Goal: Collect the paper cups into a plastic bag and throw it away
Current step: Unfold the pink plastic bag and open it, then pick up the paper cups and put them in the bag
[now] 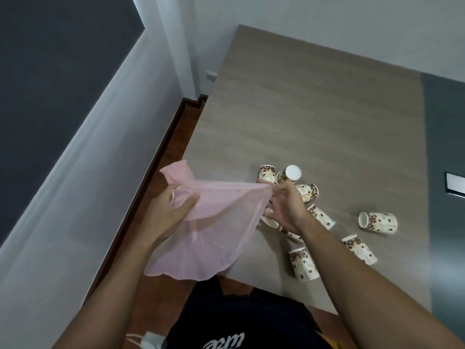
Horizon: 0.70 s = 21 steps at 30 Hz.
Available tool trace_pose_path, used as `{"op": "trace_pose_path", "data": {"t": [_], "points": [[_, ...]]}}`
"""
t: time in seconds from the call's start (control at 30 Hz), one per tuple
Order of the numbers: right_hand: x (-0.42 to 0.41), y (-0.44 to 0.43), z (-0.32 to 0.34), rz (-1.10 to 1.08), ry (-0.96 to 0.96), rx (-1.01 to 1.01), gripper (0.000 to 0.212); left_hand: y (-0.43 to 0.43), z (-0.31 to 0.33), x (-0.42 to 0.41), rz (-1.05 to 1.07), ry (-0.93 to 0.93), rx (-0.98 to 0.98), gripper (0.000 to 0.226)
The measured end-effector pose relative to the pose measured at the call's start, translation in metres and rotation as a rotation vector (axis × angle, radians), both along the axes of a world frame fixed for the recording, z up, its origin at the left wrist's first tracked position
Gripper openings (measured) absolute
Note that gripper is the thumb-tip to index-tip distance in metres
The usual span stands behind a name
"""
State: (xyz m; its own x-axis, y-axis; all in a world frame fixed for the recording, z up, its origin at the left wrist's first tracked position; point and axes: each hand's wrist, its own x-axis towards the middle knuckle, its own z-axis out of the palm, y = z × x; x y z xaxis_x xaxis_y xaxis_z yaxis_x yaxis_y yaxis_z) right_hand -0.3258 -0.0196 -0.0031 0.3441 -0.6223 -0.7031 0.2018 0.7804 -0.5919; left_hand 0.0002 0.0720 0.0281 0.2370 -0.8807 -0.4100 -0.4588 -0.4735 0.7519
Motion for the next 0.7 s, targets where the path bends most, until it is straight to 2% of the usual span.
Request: {"op": "trace_pose_path", "data": {"t": [0.03,0.1,0.17,0.2,0.27,0.33,0.43,0.57,0.63,0.7], "points": [[0.003,-0.006,-0.005,0.036,0.06,0.004,0.064,0.003,-0.002,0.001,0.009,-0.047,0.008,0.048],[0.013,-0.009,-0.011,0.173,0.361,-0.108,0.057,0.008,-0.007,-0.001,0.085,-0.116,-0.01,0.045],[0.02,-0.009,-0.021,0.445,0.726,-0.37,0.042,0.014,-0.008,-0.005,0.225,-0.078,-0.016,0.046],[0.021,-0.009,-0.026,0.619,0.844,-0.501,0.043,0.016,-0.008,-0.007,0.291,-0.049,-0.014,0.046],[0.024,-0.009,-0.037,0.92,0.923,-0.664,0.053,0.021,-0.008,-0.011,0.363,-0.024,-0.031,0.048],[0.029,-0.008,-0.045,1.087,0.961,-0.705,0.062,0.024,-0.008,-0.014,0.389,-0.013,-0.062,0.058],[0.037,-0.006,-0.055,1.215,1.126,-0.765,0.065,0.03,-0.004,-0.015,0.366,0.014,-0.106,0.061],[0.043,-0.005,-0.055,1.267,1.259,-0.849,0.042,0.031,-0.002,-0.014,0.315,0.092,-0.103,0.051],[0.044,-0.005,-0.052,1.203,1.255,-0.858,0.035,0.032,-0.001,-0.014,0.327,0.086,-0.118,0.058],[0.041,-0.004,-0.043,1.032,1.183,-0.813,0.036,0.032,-0.001,-0.016,0.336,0.091,-0.136,0.076]]}}
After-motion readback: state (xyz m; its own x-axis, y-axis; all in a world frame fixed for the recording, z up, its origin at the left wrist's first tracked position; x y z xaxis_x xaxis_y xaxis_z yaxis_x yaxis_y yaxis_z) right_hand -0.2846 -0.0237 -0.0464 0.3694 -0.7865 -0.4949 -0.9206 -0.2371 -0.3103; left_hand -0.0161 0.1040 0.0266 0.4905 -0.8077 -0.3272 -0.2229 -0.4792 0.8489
